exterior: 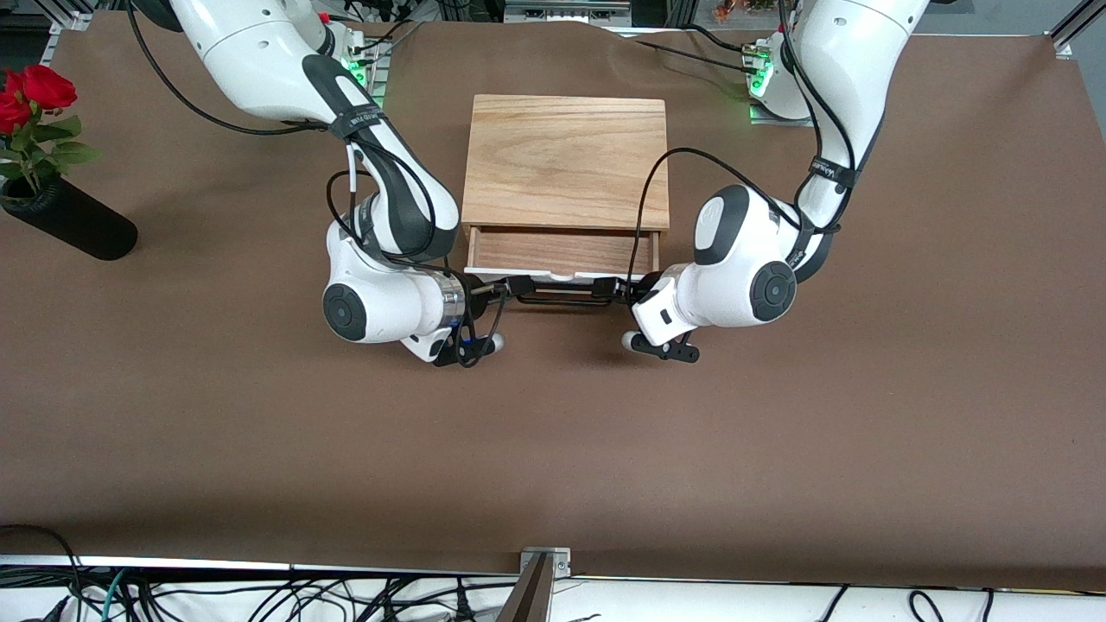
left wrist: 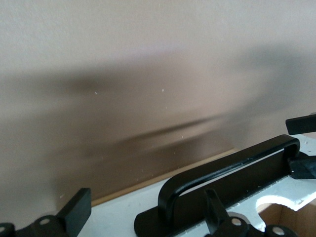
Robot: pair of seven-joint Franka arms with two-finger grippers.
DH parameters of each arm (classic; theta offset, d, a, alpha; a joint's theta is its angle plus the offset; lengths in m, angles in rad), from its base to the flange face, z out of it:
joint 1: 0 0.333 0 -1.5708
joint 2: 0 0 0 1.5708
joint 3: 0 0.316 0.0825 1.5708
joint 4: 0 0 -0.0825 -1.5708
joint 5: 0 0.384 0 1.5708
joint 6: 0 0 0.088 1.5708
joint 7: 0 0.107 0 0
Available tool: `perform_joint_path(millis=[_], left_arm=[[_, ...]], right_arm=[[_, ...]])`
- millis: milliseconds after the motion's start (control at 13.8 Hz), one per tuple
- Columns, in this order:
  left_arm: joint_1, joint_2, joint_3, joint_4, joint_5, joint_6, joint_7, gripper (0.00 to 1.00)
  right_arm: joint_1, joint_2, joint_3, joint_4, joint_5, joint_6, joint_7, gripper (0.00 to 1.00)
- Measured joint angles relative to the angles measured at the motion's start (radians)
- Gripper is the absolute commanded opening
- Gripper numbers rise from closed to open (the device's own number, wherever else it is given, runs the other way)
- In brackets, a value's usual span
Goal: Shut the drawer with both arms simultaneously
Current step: 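Place both grippers against the white drawer front beside the handle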
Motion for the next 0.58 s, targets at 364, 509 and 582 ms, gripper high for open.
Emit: perform_joint_path(millis=[364,509,582], left_arm=[[0.0,0.0,-0.003,0.0,0.0,-0.039,0.0,1.0],[0.0,0.0,-0.004,-0.001,0.0,-0.055,0.0,1.0],[0.0,0.0,-0.005,-0.001,0.0,-0.065,0.0,1.0]], right_arm=[[-0.002,0.0,0.0,0.001,0.001,-0.051,0.0,1.0],[-0.001,0.0,0.0,0.002,0.003,-0.08,0.0,1.0],[0.0,0.0,0.0,0.002,0.004,-0.096,0.0,1.0]])
